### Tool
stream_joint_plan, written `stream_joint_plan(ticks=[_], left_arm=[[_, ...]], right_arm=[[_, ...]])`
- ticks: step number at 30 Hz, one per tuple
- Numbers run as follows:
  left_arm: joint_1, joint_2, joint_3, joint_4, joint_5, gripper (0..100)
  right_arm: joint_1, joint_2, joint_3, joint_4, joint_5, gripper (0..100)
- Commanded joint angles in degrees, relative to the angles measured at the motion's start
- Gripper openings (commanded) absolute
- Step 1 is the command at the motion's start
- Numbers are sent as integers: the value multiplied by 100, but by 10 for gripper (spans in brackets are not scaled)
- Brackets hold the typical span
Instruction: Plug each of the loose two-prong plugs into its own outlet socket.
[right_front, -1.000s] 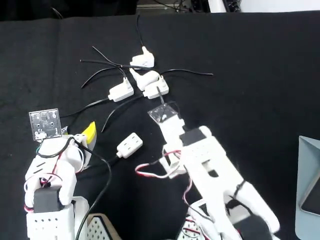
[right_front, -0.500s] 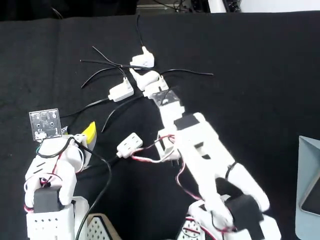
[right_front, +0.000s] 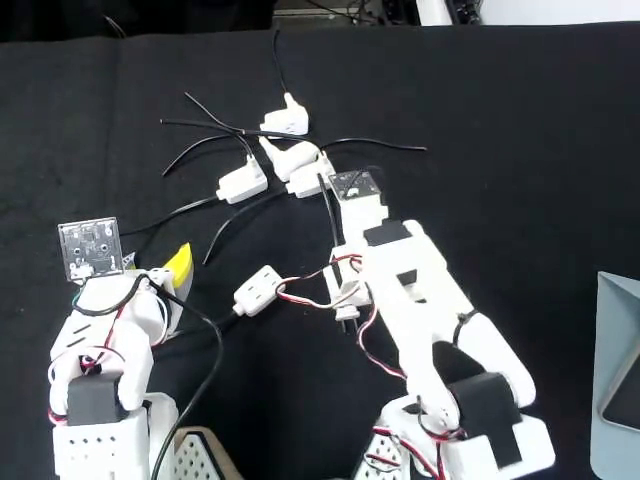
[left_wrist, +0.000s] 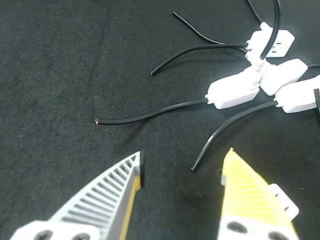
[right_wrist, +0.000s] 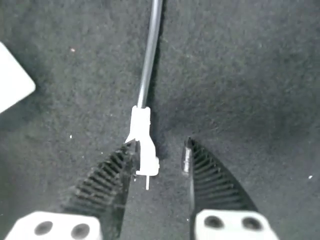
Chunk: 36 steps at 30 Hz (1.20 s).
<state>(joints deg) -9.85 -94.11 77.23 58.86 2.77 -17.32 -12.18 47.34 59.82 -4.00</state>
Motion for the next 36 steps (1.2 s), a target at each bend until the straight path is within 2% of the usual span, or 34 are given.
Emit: stream_joint_plan(ticks=[1,7,15,20,25,31,36], left_arm=[[-22,-35,-48,-114,0,261],[-40,-35,-48,-114,0,261],[-48,-35,-48,-114,0,261],[-48,-35,-48,-114,0,261],[-48,-35,-48,-114,0,261],[-22,-35,4,-132,-9,261],[-13,-35,22,-132,-149,261]], right_arm=[[-149,338,-251,-88,-114,134],[-607,831,-418,-88,-519,130],[-598,927,-585,-79,-510,12],[-598,919,-585,-79,-492,13],[-589,418,-567,-79,70,17],[-615,-435,-514,563,105,157],[-651,-936,-295,633,105,129]])
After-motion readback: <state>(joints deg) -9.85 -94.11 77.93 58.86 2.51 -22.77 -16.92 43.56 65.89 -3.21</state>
